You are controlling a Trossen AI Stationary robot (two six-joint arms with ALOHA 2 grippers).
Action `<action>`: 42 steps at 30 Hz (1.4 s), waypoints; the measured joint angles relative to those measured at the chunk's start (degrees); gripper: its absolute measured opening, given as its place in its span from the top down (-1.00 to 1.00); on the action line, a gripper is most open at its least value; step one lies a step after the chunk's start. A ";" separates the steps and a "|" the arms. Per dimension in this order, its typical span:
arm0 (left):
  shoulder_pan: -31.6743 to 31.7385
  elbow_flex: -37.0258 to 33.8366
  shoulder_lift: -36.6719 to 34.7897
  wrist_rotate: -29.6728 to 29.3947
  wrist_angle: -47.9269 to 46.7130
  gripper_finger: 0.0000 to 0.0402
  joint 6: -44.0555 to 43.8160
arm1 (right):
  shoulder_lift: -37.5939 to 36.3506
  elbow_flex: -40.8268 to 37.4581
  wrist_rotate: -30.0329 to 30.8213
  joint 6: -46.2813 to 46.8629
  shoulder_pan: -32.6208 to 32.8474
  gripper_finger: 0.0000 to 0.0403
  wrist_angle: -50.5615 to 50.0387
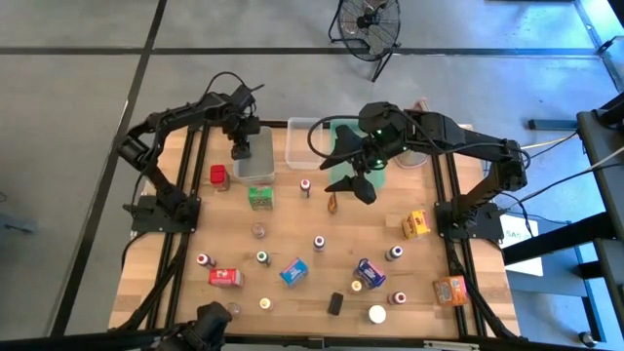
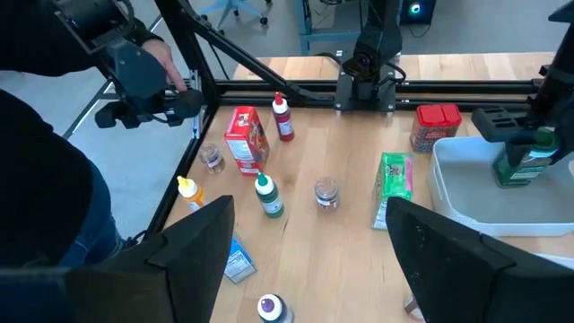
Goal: Pick & Place Kitchen Items
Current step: Put the green seasoning bottle into the gray bin
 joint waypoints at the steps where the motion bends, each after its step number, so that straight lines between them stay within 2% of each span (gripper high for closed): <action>1: 0.00 0.00 0.32 -0.01 -0.04 -0.11 -0.47 | 0.01 0.01 -0.01 0.00 0.06 -0.46 -0.28; 10: 0.00 0.00 0.35 -0.09 0.15 -0.06 -0.91 | 0.00 0.02 -0.01 -0.06 0.03 -0.46 -1.32; 22: 0.00 0.00 -4.32 -0.36 -0.13 -0.07 -0.93 | 0.00 0.04 -0.15 -0.01 0.01 -0.46 0.18; 42: -0.07 0.00 -4.39 0.55 -0.28 -0.08 0.64 | -0.02 0.04 -0.15 0.04 0.14 -0.46 0.19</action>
